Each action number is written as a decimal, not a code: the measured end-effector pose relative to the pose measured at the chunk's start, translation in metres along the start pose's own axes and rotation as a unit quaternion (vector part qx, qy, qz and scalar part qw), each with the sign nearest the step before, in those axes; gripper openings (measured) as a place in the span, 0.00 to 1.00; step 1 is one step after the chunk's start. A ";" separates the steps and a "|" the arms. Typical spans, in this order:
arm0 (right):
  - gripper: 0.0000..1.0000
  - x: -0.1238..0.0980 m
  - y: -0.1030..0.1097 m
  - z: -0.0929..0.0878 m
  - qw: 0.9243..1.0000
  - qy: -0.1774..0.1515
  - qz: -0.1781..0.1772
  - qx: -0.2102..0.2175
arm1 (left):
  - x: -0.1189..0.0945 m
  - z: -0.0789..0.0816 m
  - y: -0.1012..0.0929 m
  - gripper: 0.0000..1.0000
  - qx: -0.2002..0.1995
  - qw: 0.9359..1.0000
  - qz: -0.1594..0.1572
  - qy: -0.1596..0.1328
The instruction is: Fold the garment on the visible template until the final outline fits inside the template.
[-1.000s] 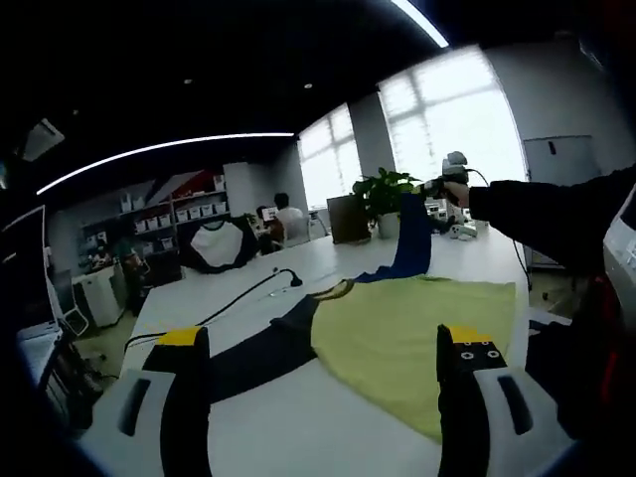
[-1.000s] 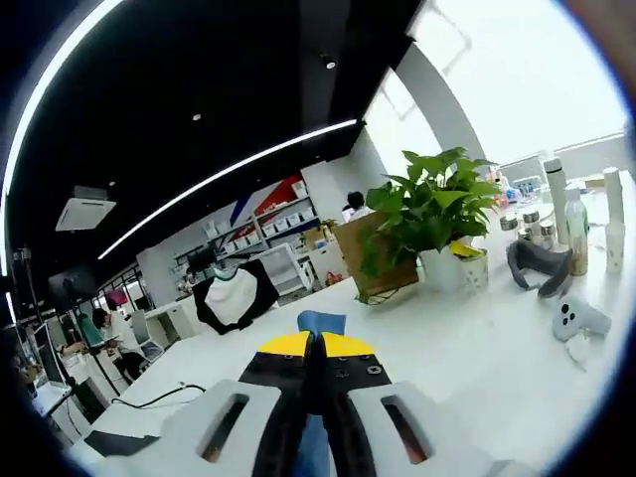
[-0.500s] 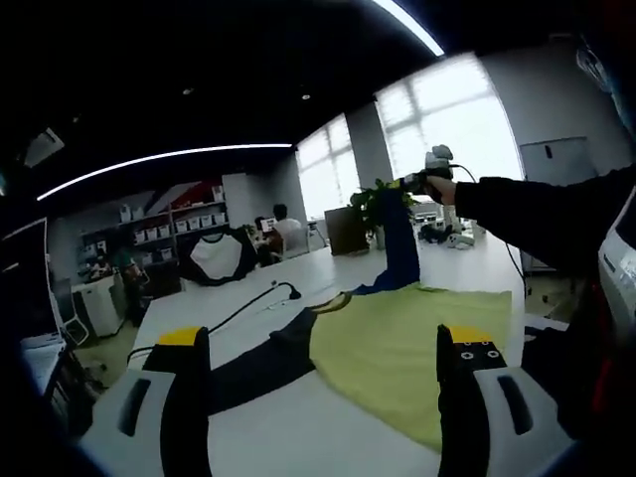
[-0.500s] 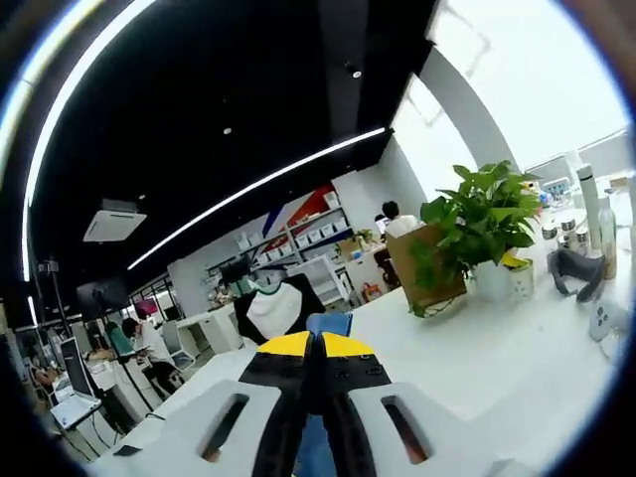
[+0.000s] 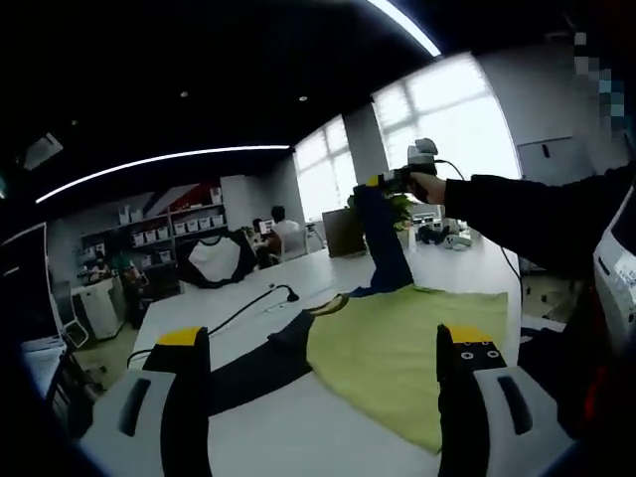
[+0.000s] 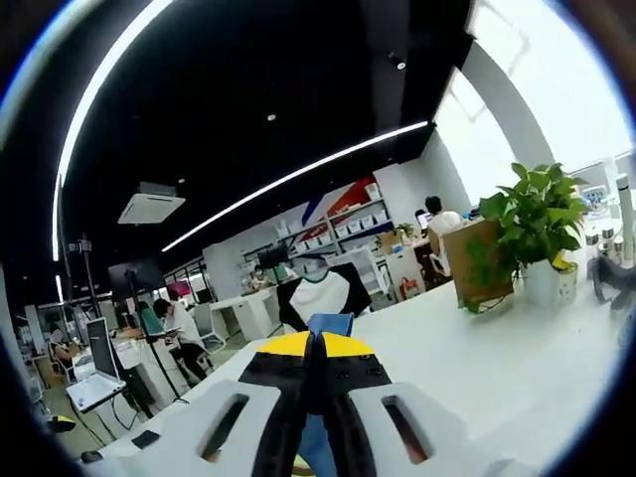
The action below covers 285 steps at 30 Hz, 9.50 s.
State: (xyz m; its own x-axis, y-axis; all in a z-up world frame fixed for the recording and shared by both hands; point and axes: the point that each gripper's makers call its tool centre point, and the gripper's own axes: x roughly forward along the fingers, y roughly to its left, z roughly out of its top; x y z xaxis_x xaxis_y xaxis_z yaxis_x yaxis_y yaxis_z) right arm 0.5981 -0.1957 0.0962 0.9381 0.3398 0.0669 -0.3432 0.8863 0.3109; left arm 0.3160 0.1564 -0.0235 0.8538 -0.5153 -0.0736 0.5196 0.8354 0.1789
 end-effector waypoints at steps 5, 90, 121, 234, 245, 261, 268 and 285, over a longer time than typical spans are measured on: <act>0.00 0.003 0.017 -0.008 1.000 0.006 0.017 -0.003 | 0.000 0.003 -0.005 1.00 0.001 1.000 -0.006 -0.005; 0.00 0.042 0.168 -0.326 0.950 0.267 0.115 -0.112 | -0.001 -0.016 0.000 1.00 -0.045 0.999 0.001 0.022; 0.04 0.032 0.172 -0.363 0.918 0.341 0.135 -0.151 | 0.002 -0.032 0.001 0.99 -0.071 0.997 -0.013 0.043; 0.14 -0.017 0.205 -0.269 0.884 0.263 0.198 -0.331 | 0.000 -0.033 0.024 0.93 -0.099 0.995 0.017 0.029; 0.32 -0.072 0.129 -0.210 0.918 0.220 0.134 -0.303 | -0.001 -0.029 0.032 0.95 -0.113 0.993 0.031 0.007; 0.77 -0.132 0.055 -0.143 0.964 0.110 0.062 -0.235 | -0.005 -0.023 0.039 1.00 -0.084 0.995 0.048 -0.002; 0.87 -0.175 0.035 -0.121 0.964 0.076 0.037 -0.251 | -0.013 -0.005 0.037 1.00 -0.075 0.995 0.057 -0.039; 1.00 -0.266 0.004 -0.101 0.974 -0.017 0.024 -0.226 | -0.013 -0.006 0.049 1.00 -0.062 0.992 0.099 -0.037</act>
State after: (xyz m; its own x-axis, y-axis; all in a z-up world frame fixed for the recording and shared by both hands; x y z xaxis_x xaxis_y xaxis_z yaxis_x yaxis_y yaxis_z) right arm 0.3423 -0.2513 -0.0158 0.9190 0.3799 0.1055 -0.3643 0.9205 -0.1416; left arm 0.3303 0.2049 -0.0201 0.9373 -0.3475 0.0248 0.3456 0.9364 0.0610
